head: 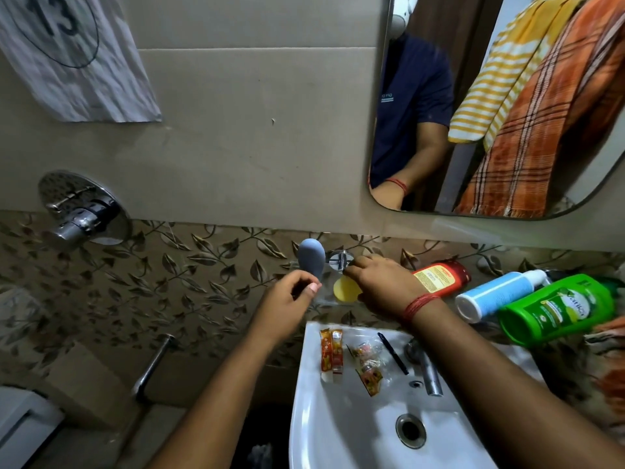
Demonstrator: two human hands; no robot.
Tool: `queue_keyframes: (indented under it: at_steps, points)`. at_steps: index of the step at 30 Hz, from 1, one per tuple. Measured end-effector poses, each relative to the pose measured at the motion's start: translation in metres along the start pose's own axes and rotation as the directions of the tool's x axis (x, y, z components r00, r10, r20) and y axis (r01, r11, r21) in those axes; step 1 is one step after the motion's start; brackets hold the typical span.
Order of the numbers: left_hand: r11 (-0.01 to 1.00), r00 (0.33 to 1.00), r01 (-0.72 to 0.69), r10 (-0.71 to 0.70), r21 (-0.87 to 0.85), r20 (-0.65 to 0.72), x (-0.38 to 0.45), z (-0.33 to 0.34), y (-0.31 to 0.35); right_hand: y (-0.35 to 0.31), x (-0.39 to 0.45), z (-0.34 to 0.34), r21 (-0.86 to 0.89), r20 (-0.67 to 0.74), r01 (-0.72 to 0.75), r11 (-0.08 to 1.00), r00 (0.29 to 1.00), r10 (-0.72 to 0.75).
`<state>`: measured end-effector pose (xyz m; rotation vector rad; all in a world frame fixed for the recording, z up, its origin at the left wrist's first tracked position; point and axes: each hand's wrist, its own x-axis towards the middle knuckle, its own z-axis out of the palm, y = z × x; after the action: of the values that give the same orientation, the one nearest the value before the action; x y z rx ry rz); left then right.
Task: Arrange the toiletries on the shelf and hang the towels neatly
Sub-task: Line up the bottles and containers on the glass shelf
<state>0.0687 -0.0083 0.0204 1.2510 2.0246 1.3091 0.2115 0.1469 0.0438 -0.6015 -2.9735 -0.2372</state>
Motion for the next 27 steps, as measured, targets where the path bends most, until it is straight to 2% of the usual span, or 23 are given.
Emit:
queue_keyframes:
  at_steps: [6,9,12,14,17,19,21,23,27]
  points:
    - [0.995,0.982,0.045,-0.059,0.085,0.178,0.007,0.018,0.020,-0.005,0.006,0.008,-0.024,-0.027,0.061,0.998,0.998,-0.061]
    - [0.990,0.978,0.042,-0.067,0.131,0.197,0.008,0.020,0.026,-0.007,0.007,0.012,-0.008,-0.071,0.087,0.996,0.994,-0.087]
    - [0.990,0.988,0.003,-0.025,0.144,0.154,0.006,0.018,0.033,-0.004,0.003,0.016,0.047,-0.163,0.089,0.995,0.983,-0.081]
    - [0.995,0.991,-0.015,0.002,0.096,0.136,0.005,0.015,0.038,0.004,-0.003,0.016,0.214,-0.243,0.025,0.977,0.970,0.028]
    - [1.000,0.987,0.002,0.002,-0.022,0.161,0.007,0.012,0.047,0.017,-0.012,0.006,0.548,-0.287,-0.114,0.829,0.905,0.314]
    - [0.998,0.986,0.004,0.007,-0.064,0.166,0.010,0.015,0.051,0.025,-0.015,-0.001,0.713,-0.210,-0.181,0.677,0.867,0.453]
    - [0.996,0.979,0.027,-0.009,-0.085,0.204,0.015,0.024,0.053,0.031,-0.015,-0.007,0.807,-0.104,-0.215,0.550,0.865,0.490]
    - [0.988,0.965,0.078,-0.042,-0.133,0.260,0.021,0.036,0.054,0.034,-0.014,-0.008,0.818,-0.050,-0.242,0.522,0.874,0.484]
    - [0.968,0.948,0.145,-0.077,-0.204,0.308,0.027,0.056,0.052,0.032,-0.011,-0.006,0.773,-0.003,-0.299,0.560,0.880,0.475]
